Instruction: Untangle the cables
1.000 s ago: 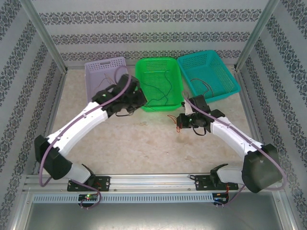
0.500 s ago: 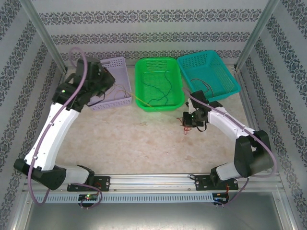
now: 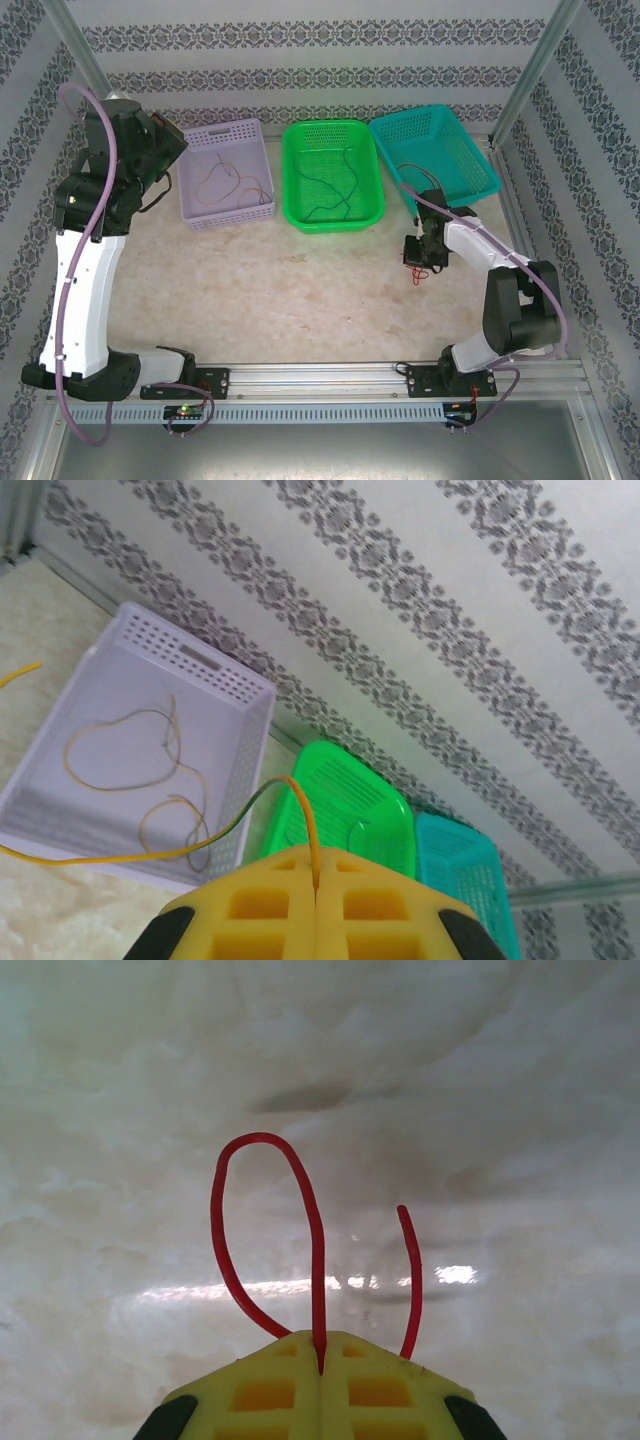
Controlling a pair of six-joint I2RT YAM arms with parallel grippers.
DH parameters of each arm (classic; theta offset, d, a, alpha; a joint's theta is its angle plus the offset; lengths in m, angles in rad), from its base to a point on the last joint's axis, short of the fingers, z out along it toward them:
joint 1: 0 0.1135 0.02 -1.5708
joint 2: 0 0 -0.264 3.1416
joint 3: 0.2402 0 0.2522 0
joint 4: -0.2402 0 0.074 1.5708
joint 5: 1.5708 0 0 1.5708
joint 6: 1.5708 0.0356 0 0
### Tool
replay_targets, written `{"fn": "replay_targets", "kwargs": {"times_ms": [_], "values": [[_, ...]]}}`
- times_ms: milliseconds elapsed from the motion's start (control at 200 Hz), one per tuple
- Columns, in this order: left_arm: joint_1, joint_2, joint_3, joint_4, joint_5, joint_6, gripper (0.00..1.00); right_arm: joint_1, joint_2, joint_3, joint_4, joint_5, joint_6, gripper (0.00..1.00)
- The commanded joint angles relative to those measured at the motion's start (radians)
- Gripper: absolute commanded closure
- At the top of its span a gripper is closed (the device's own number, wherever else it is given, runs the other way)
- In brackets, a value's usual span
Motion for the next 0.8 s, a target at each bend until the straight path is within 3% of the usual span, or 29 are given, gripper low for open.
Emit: {"fn": "replay_targets", "kwargs": {"times_ms": [0,110,275,435,794], "values": [[0.009,0.024,-0.006,0.087,0.177,0.03,1.0,-0.005,0.032,0.034,-0.007,0.003,-0.018,1.0],[0.008,0.035,-0.057,0.199,0.374,0.008,1.0,0.01,0.031,0.051,0.014,-0.021,-0.018,0.98],[0.008,0.036,-0.067,0.223,0.506,0.054,1.0,0.056,0.016,0.066,0.046,-0.058,-0.033,0.69],[0.007,0.054,-0.101,0.237,0.674,0.138,1.0,0.121,-0.092,0.079,0.079,-0.069,-0.022,0.57],[0.006,0.023,-0.293,0.332,0.813,0.315,1.0,0.276,-0.253,0.172,0.161,-0.13,0.09,0.52]]}}
